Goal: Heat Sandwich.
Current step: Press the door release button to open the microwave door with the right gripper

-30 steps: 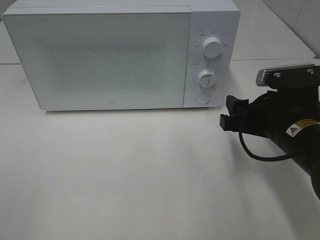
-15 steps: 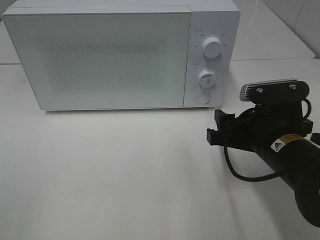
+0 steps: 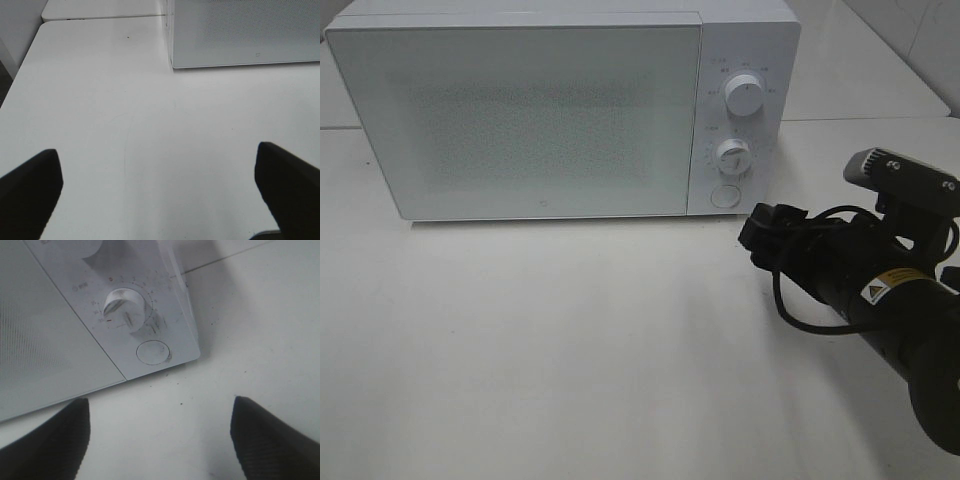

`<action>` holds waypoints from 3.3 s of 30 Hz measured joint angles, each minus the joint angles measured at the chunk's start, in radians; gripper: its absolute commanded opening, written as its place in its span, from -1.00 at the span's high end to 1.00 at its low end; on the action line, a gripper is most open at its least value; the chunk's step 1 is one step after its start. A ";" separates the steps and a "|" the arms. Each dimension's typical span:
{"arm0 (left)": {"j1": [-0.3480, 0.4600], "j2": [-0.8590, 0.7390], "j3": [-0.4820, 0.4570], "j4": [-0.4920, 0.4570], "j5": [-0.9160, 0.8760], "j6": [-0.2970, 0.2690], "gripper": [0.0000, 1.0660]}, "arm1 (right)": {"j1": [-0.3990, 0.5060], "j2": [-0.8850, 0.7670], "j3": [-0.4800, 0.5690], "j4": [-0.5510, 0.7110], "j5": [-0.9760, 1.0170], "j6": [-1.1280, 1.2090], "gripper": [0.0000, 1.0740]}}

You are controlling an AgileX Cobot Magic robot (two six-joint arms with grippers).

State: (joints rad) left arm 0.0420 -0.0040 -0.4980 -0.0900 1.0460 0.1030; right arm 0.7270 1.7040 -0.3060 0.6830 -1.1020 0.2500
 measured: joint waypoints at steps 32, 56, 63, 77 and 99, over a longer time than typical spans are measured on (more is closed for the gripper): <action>0.000 0.000 0.000 0.000 0.000 0.000 -0.87 | 0.000 0.000 0.000 0.005 0.015 1.203 0.73; 0.000 0.000 0.000 0.000 0.000 0.000 -0.87 | -0.001 0.091 -0.051 0.020 0.063 1.198 1.00; 0.000 0.000 0.000 0.000 0.000 0.000 -0.87 | -0.032 0.143 -0.107 -0.007 0.077 1.198 1.00; 0.000 0.000 0.000 0.000 0.000 0.000 -0.87 | -0.149 0.245 -0.297 -0.087 0.188 1.196 1.00; 0.000 0.000 0.000 0.000 0.000 0.000 -0.87 | -0.166 0.373 -0.468 -0.112 0.202 1.193 1.00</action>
State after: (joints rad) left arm 0.0420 -0.0040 -0.4980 -0.0900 1.0460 0.1030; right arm 0.5610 2.0770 -0.7740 0.5710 -0.9000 1.4430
